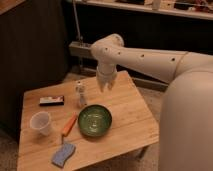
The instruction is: Knock the bottle over
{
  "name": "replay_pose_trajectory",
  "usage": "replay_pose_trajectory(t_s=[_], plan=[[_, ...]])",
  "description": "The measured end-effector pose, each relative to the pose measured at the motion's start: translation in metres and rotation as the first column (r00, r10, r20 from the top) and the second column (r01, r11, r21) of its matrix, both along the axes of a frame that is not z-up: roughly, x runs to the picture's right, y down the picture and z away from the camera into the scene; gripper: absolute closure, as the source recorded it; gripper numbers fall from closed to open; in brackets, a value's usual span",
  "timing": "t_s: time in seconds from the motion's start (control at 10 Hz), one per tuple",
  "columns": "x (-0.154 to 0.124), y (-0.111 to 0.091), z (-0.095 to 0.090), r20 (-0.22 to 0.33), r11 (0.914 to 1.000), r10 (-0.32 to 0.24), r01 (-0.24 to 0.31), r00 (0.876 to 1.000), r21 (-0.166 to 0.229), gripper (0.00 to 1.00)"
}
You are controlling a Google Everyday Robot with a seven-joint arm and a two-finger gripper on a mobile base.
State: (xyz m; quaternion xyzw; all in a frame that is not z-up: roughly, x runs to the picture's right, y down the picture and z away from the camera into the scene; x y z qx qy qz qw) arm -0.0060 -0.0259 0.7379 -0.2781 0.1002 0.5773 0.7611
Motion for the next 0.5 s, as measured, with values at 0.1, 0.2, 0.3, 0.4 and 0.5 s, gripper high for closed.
replay_pose_trajectory(t_s=[0.1, 0.2, 0.3, 0.4, 0.5], plan=[[-0.001, -0.011, -0.003, 0.117, 0.9984, 0.05, -0.053, 0.992, 0.019, 0.87], [0.003, -0.016, -0.003, 0.225, 0.9943, 0.096, -0.104, 0.97, 0.024, 0.96], [0.007, -0.017, -0.002, 0.312, 0.9881, 0.13, -0.149, 0.941, 0.037, 1.0], [0.017, -0.016, 0.0, 0.373, 0.9811, 0.16, -0.189, 0.914, 0.042, 1.0], [0.033, -0.012, 0.006, 0.41, 0.9747, 0.187, -0.221, 0.893, 0.036, 1.0]])
